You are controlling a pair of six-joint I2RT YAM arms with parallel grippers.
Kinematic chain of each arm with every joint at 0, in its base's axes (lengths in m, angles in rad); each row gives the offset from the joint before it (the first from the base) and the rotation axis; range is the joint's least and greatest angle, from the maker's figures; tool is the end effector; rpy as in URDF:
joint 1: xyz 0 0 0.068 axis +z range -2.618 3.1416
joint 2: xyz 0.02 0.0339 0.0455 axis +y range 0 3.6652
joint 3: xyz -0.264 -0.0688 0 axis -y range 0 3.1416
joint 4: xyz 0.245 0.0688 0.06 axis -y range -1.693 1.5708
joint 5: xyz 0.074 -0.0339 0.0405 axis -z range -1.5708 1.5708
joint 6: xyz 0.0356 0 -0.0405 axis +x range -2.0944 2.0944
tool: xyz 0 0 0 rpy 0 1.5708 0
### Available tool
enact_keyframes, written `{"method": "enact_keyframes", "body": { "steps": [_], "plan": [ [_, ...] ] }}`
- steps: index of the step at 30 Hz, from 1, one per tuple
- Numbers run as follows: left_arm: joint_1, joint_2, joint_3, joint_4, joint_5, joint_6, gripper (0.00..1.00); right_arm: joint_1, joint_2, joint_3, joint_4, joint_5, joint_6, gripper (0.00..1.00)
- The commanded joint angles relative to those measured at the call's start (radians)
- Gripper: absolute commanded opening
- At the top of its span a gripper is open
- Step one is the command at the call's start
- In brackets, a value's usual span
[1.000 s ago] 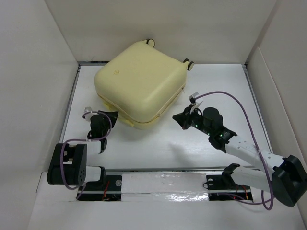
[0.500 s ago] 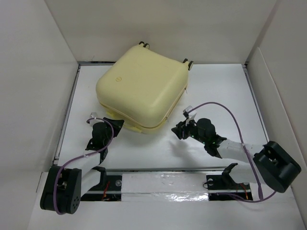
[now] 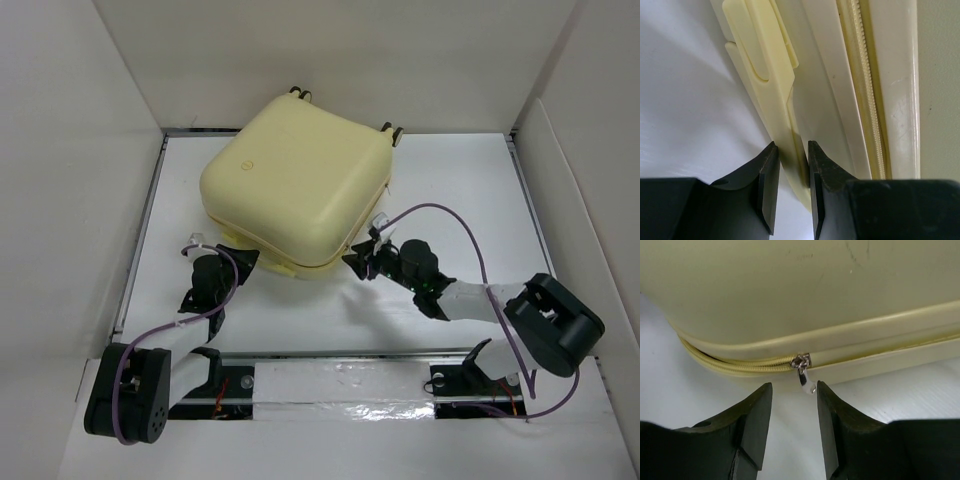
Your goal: Pack the luggage
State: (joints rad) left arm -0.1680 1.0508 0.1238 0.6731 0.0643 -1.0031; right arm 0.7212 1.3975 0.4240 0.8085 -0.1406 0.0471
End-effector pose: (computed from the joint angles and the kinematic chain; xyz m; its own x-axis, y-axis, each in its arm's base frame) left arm 0.1868 -0.0340 0.1552 -0.3256 -0.7982 -0.5068 -0.0861 0.5588 -0.8248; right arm 0.1992 0.1818 0.1868 -0.1589 -0.0776 -0.9842 -0.7509 0.6567 0.0694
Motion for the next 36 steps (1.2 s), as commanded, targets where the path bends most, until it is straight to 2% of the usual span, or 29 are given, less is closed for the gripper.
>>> {"method": "enact_keyframes", "body": {
  "steps": [1, 8, 11, 12, 14, 19, 23, 26, 27, 29, 32, 36],
  "plan": [
    [-0.016, -0.014, -0.006, 0.034, 0.097, 0.098, 0.0, 0.009, 0.027, 0.073, 0.092, 0.021, -0.035, 0.46],
    [-0.016, -0.031, -0.019, 0.043, 0.104, 0.101, 0.0, 0.018, 0.073, 0.121, 0.093, 0.013, -0.035, 0.28],
    [-0.016, -0.023, -0.021, 0.06, 0.12, 0.101, 0.0, 0.027, 0.071, 0.118, 0.096, 0.027, -0.035, 0.14],
    [-0.016, -0.021, -0.021, 0.071, 0.123, 0.098, 0.0, 0.027, 0.067, 0.113, 0.109, 0.036, -0.035, 0.07],
    [-0.016, -0.012, -0.024, 0.08, 0.123, 0.095, 0.0, 0.049, 0.058, 0.098, 0.109, 0.078, -0.032, 0.01],
    [-0.016, 0.001, -0.032, 0.108, 0.117, 0.086, 0.0, 0.113, -0.011, 0.038, 0.081, 0.188, -0.01, 0.0],
    [-0.016, 0.005, -0.036, 0.126, 0.118, 0.08, 0.0, 0.213, -0.071, -0.011, 0.012, 0.275, 0.054, 0.0],
    [-0.016, 0.011, -0.036, 0.143, 0.131, 0.077, 0.0, 0.332, -0.088, 0.015, -0.089, 0.286, 0.089, 0.0],
    [-0.016, 0.012, -0.036, 0.152, 0.132, 0.075, 0.0, 0.416, -0.081, 0.031, -0.119, 0.303, 0.102, 0.0],
    [-0.028, 0.008, -0.039, 0.158, 0.121, 0.069, 0.0, 0.501, -0.039, 0.105, -0.196, 0.332, 0.137, 0.0],
    [-0.097, -0.015, -0.039, 0.161, 0.076, 0.06, 0.0, 0.636, 0.046, 0.224, -0.213, 0.369, 0.2, 0.0],
    [-0.185, -0.051, -0.044, 0.141, 0.016, 0.032, 0.0, 0.678, 0.198, 0.332, -0.178, 0.495, 0.221, 0.0]
  ]
}}
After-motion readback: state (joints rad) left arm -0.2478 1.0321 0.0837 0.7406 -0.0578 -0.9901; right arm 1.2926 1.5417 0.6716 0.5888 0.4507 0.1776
